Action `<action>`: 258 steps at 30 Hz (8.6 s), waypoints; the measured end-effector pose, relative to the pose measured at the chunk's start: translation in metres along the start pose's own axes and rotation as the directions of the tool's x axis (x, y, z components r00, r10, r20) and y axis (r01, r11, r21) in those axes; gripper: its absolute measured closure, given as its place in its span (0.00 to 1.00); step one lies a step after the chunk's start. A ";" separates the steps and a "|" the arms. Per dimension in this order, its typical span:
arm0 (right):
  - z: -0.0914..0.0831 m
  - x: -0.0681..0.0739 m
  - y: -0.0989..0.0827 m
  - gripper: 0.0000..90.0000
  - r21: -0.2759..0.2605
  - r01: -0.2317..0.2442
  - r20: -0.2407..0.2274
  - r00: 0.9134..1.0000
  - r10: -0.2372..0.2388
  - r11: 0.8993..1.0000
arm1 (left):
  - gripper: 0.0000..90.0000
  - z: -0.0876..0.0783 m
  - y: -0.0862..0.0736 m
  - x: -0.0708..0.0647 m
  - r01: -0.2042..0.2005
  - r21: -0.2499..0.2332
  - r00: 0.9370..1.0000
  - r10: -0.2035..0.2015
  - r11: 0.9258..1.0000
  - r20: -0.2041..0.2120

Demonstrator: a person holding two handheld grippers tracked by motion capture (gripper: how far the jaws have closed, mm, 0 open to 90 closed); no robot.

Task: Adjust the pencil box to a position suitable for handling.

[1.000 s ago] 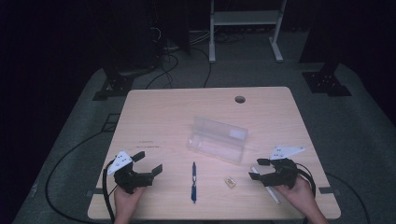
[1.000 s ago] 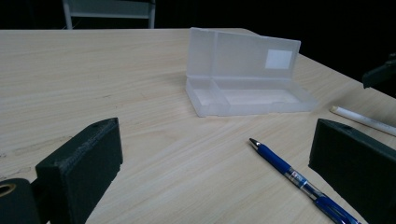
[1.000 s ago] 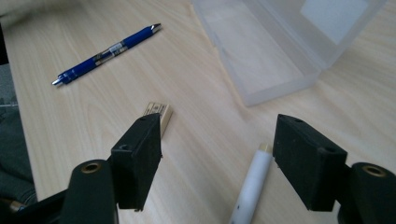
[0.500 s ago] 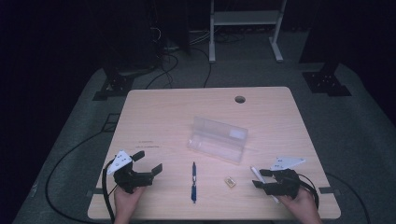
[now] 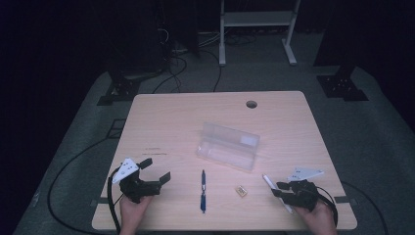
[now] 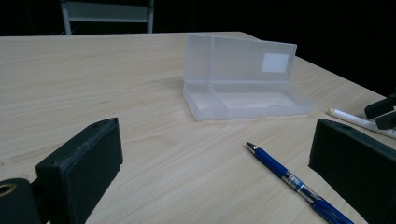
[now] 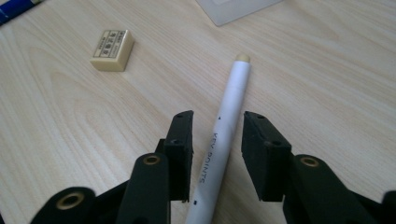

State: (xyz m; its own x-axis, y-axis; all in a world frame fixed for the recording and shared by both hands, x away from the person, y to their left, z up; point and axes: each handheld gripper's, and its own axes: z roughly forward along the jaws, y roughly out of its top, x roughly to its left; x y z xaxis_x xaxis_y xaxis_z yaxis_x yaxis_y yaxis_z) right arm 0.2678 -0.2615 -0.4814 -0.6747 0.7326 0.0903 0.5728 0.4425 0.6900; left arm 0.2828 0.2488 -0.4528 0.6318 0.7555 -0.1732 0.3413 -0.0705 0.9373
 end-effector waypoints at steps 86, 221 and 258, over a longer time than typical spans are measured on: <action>0.096 -0.012 0.161 0.87 -0.002 0.286 -0.170 0.944 -0.282 0.958 | 0.02 -0.001 -0.001 0.005 0.009 -0.017 1.000 -0.009 1.000 -0.007; 0.057 0.060 0.069 0.76 0.063 0.208 -0.144 0.970 -0.198 0.976 | 0.02 -0.004 0.001 0.003 0.006 -0.035 1.000 -0.007 0.999 -0.007; 0.072 0.054 0.177 0.76 -0.016 0.282 -0.152 0.948 -0.281 0.959 | 0.02 -0.005 0.001 0.005 0.006 -0.037 1.000 -0.006 0.999 -0.005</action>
State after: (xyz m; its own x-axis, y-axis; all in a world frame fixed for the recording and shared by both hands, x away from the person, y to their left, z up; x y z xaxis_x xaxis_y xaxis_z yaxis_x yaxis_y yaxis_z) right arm 0.3665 -0.1065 -0.4057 -0.8711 0.4912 0.0009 0.3520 0.6229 0.6986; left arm 0.2825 0.2555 -0.4509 0.6262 0.7593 -0.1770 0.3192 -0.0425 0.9467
